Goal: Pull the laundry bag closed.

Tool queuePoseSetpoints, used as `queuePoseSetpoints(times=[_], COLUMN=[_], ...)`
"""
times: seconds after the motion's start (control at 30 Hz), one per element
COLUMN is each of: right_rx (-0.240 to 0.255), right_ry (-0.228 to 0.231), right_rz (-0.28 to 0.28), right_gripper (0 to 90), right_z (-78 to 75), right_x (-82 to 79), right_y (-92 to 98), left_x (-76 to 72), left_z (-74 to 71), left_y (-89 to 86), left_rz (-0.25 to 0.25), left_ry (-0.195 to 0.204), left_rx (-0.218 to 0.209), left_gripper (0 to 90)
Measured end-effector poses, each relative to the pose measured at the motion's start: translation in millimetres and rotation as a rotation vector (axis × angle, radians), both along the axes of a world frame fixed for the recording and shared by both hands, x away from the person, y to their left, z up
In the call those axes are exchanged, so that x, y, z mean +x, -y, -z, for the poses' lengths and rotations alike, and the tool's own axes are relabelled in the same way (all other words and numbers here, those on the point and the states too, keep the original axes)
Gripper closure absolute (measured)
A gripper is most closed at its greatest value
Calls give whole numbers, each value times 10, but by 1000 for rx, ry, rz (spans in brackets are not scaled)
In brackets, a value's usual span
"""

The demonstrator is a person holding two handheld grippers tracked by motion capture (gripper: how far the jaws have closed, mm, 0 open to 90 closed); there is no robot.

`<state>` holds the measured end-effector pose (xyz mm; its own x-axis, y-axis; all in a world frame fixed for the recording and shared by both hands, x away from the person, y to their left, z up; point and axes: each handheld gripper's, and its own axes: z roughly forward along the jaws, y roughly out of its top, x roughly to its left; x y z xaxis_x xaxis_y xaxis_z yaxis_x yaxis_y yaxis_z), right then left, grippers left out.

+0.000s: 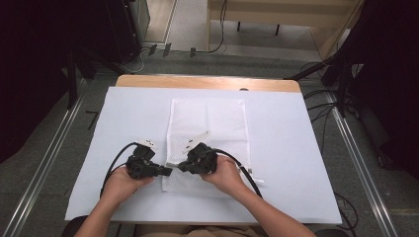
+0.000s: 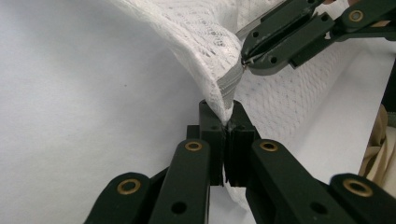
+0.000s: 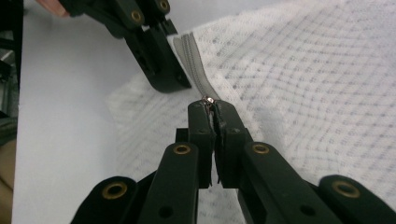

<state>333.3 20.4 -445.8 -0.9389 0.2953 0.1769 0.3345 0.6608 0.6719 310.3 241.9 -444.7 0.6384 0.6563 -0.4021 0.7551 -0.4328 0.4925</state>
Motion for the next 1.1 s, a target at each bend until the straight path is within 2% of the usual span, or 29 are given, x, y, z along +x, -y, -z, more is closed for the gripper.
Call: queuePoseSetpoints(times=[0.27, 0.5, 0.63, 0.7, 1.1], right_rx=[-23, -27, -26, -40, -49], right_ry=[-13, -21, -18, -13, -21], right_rz=[30, 37, 31, 32, 40], right_gripper=[883, 883, 883, 882, 882], right_z=[36, 33, 24, 24, 37], right_x=[39, 58, 61, 56, 66], right_y=[101, 193, 237, 243, 337], left_x=[3, 1, 2, -1, -10], left_z=[-13, -22, -20, -18, -27], left_y=[-25, -27, -26, -26, -40], left_rz=[0, 13, 13, 11, 16], left_ry=[9, 29, 26, 23, 37], left_rx=[-1, -5, -6, -7, -9], left_gripper=[889, 888, 888, 888, 888])
